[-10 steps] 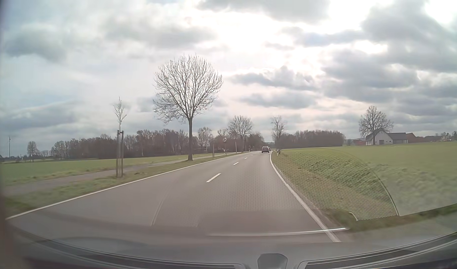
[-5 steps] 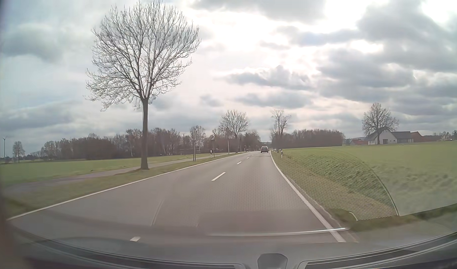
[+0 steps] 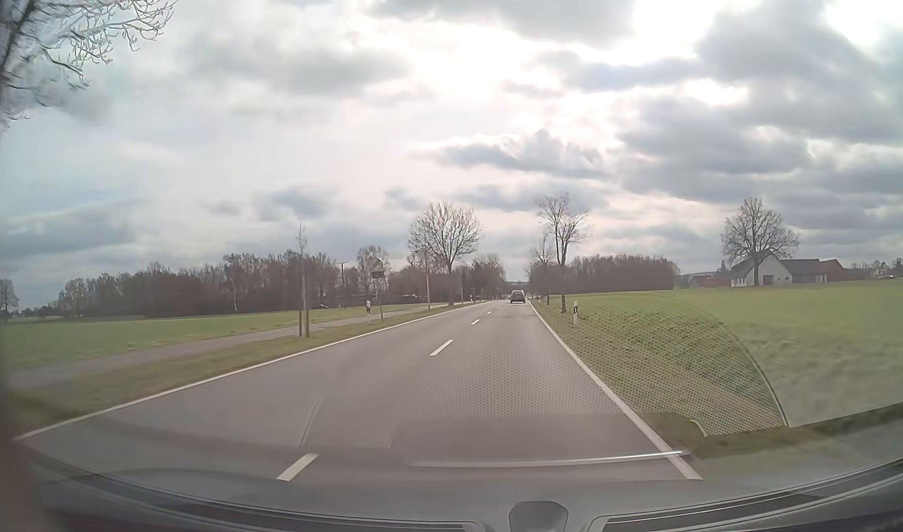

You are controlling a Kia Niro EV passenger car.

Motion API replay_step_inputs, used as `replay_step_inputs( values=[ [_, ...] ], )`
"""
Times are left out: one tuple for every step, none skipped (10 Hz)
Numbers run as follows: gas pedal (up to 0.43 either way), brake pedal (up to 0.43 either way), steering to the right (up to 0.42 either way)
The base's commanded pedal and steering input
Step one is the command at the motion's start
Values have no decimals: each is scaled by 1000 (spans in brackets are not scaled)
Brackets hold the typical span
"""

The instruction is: Follow the waypoints while adhering to traffic rules and regulations

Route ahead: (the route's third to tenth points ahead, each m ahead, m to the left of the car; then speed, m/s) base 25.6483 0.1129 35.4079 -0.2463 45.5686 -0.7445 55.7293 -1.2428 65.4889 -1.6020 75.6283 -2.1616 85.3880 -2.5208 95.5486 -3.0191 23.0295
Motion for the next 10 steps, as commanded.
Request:
replay_step_inputs(
  values=[
    [197, 0, 16],
    [197, 0, 16],
    [197, 0, 16],
    [197, 0, 16],
    [197, 0, 16],
    [197, 0, 16],
    [197, 0, 15],
    [197, 0, 13],
    [197, 0, 11],
    [197, 0, 9]
  ],
)
